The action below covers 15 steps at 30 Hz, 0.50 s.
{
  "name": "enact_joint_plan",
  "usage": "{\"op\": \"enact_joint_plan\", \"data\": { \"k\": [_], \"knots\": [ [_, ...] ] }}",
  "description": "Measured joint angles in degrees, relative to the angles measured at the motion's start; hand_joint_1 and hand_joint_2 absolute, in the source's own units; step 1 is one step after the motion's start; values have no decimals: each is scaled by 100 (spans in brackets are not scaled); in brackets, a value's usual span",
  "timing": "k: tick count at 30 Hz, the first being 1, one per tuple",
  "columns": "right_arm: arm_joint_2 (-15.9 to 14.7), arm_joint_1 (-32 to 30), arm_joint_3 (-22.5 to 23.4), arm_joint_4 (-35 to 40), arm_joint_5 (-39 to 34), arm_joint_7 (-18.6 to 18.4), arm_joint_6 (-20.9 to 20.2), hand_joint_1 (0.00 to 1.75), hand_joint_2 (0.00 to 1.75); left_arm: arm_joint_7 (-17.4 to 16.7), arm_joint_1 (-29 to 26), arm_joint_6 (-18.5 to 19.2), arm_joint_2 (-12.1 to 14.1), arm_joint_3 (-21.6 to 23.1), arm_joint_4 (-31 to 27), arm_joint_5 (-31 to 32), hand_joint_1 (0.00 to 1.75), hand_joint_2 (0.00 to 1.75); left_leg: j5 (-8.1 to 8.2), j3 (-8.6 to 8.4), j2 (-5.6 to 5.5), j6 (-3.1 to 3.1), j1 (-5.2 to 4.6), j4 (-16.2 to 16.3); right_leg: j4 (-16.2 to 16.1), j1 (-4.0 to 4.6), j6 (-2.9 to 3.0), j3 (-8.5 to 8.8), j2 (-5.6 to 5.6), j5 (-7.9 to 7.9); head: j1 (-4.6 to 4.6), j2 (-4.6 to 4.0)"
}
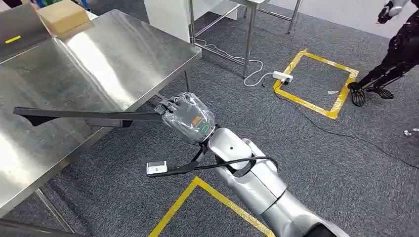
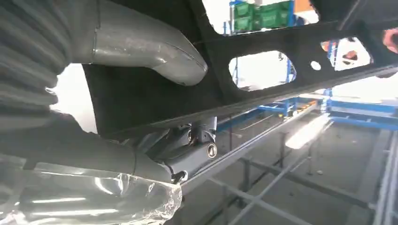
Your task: Take the parts from the cabinet and place them on the table.
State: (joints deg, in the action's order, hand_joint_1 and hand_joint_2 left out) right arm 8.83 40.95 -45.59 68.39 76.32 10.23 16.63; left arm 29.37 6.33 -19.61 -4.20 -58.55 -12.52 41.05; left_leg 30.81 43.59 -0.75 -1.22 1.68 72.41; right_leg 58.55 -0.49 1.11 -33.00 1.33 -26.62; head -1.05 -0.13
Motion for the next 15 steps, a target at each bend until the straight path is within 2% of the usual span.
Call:
{"op": "enact_joint_plan", "data": {
  "k": [1,2,3,5,6,7,8,10,11,12,13,14,15],
  "knots": [
    [0,-8,-4,0,2,0,0,173,175,-2,-3,9,-2,0,0,0,0,175,109,145,9,-6,0,325,0,17,1,-10,68,0,-11,0],
    [0,-14,-11,-2,2,2,-2,173,175,-15,-6,13,-4,0,0,0,0,175,72,148,22,-2,0,372,1,28,1,-13,127,0,-2,0],
    [2,-14,-20,-2,0,11,-7,173,175,-26,-7,13,-2,0,0,-2,0,175,-69,13,43,7,0,163,2,38,2,-12,189,-2,-9,0],
    [20,-4,-26,-2,-7,13,-7,173,175,-39,-6,13,13,0,-2,-15,0,175,-494,-555,166,52,-10,-775,3,54,-3,7,301,-11,-9,0],
    [35,6,-26,0,-9,13,-7,173,175,-39,0,13,22,0,-2,-15,0,175,-564,-816,453,98,-45,-1237,4,75,-3,23,344,-17,-9,0],
    [46,19,-24,0,-13,13,-9,173,175,-39,18,15,26,0,-2,-15,0,175,-523,-837,537,113,-116,-1286,7,140,-27,2,385,-27,-4,0],
    [48,30,-28,0,-13,15,-9,173,175,-39,24,15,22,0,-2,-15,0,175,-545,-811,436,144,-113,-1302,9,135,-45,1,424,-34,-1,0],
    [52,39,-31,-2,-24,15,-13,173,175,-39,12,15,30,0,-2,-15,0,175,-555,-786,329,169,-132,-1307,-13,135,-59,22,535,-32,11,0],
    [70,54,-35,-2,-31,15,-13,173,175,-39,5,15,31,-2,-2,-15,0,175,-586,-793,263,213,-113,-1351,-8,172,-92,50,597,-48,0,0],
    [81,59,-35,-2,-33,15,-15,173,175,-37,-6,15,24,-2,0,-15,0,175,-618,-833,219,253,-54,-1384,48,154,-131,-27,476,-108,9,0],
    [87,76,-39,-2,-39,18,-15,173,175,-35,5,15,20,-2,0,-15,0,175,-633,-826,163,278,-57,-1386,293,125,-123,-95,194,-248,7,0],
    [74,79,-37,-2,-57,17,-15,173,175,-33,16,15,20,-2,-2,-15,0,175,-641,-816,107,291,-55,-1386,693,100,-95,-273,41,-431,15,0],
    [43,73,-37,-7,-72,17,-15,173,175,-33,24,15,20,-2,-2,-15,0,175,-646,-807,25,298,-54,-1386,1212,81,-80,-519,-36,-630,26,0]
  ]
}}
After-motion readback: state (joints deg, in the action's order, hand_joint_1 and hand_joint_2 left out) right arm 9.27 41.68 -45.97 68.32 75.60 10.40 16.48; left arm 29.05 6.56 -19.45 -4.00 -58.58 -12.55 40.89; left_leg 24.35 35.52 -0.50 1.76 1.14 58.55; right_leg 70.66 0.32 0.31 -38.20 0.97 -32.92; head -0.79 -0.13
